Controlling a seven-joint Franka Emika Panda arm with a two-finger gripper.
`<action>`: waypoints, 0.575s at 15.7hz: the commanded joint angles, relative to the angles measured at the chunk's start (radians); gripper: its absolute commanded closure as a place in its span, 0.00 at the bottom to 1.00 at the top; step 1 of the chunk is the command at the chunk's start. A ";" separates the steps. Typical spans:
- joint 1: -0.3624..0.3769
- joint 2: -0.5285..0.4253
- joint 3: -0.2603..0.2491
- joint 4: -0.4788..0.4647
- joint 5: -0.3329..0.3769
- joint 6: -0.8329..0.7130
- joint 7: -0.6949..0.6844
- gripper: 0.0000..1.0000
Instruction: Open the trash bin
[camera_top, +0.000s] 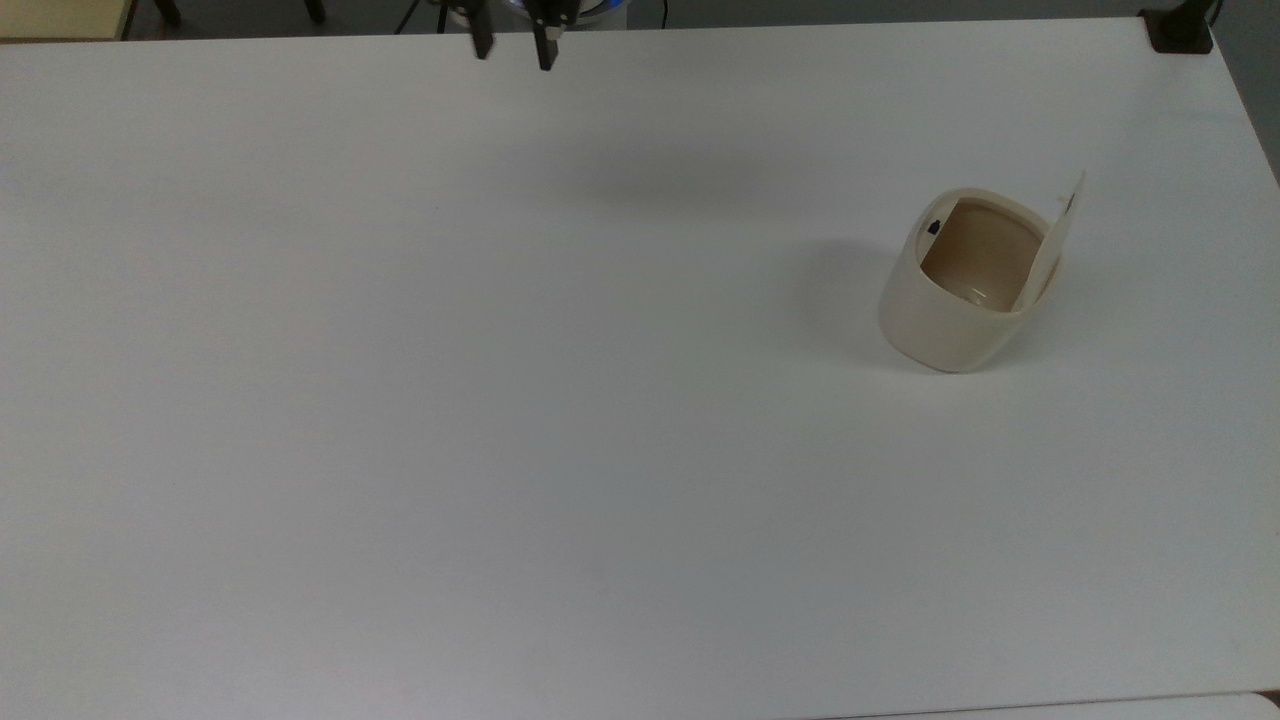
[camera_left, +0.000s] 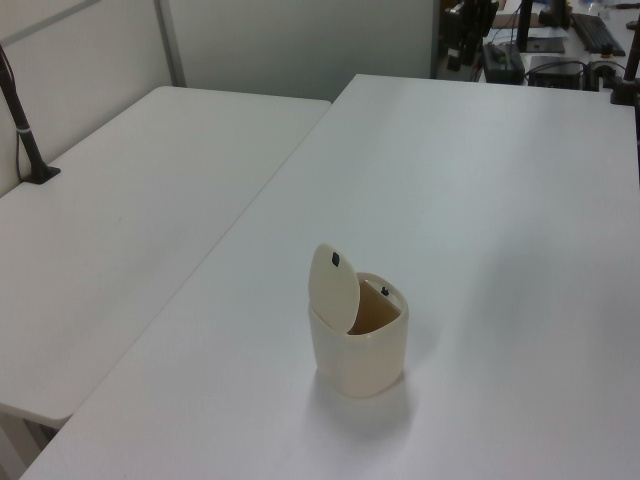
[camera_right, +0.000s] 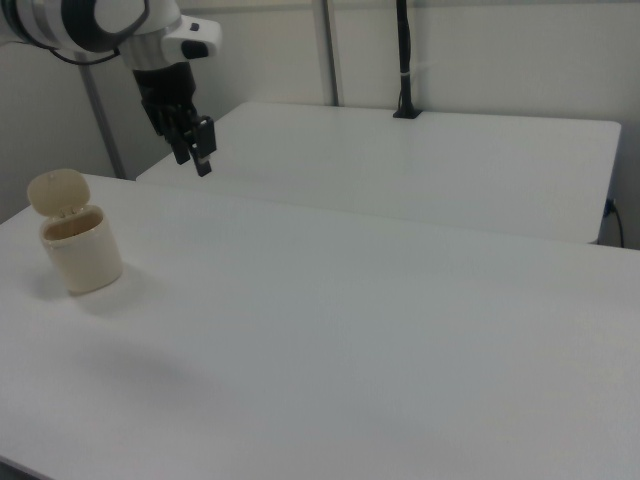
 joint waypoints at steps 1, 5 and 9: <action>0.004 -0.031 -0.040 -0.025 0.020 -0.004 -0.134 0.00; 0.012 -0.026 -0.068 -0.024 0.012 -0.006 -0.201 0.00; 0.001 -0.021 -0.066 -0.025 0.012 -0.008 -0.308 0.00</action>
